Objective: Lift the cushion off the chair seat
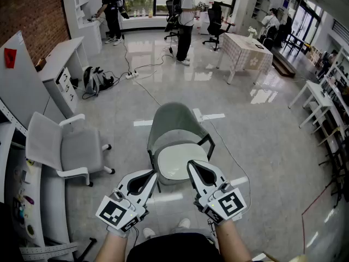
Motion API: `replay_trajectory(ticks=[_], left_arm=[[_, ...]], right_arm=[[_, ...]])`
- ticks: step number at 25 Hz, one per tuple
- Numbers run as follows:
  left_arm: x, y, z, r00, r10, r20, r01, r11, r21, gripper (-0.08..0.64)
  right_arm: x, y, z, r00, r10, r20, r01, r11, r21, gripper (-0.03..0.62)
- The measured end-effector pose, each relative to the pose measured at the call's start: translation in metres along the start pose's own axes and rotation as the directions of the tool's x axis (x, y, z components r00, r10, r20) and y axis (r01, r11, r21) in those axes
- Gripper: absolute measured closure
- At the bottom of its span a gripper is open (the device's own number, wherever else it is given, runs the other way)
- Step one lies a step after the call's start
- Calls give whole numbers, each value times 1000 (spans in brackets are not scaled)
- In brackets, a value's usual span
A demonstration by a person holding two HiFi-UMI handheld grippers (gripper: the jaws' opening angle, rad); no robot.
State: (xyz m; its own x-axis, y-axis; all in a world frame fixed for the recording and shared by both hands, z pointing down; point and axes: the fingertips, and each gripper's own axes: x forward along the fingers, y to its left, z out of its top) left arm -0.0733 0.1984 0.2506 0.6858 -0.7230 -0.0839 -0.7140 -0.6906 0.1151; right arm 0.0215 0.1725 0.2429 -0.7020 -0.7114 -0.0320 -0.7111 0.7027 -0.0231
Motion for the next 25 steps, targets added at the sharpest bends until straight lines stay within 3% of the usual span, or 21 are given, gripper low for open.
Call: replay_trajectory(ticks=[3, 13, 25], left_arm=[[7, -1, -1, 1000, -10, 0, 10, 1000, 5, 548], [34, -8, -10, 1000, 18, -19, -18, 1000, 0, 548], [85, -38, -37, 995, 79, -63, -79, 997, 8, 548]], right_arm=[[3, -5, 8, 999, -9, 40, 8, 1000, 24, 584], [-15, -35, -4, 999, -14, 30, 13, 999, 35, 584], [-52, -98, -17, 999, -3, 48, -2, 994, 105, 583]])
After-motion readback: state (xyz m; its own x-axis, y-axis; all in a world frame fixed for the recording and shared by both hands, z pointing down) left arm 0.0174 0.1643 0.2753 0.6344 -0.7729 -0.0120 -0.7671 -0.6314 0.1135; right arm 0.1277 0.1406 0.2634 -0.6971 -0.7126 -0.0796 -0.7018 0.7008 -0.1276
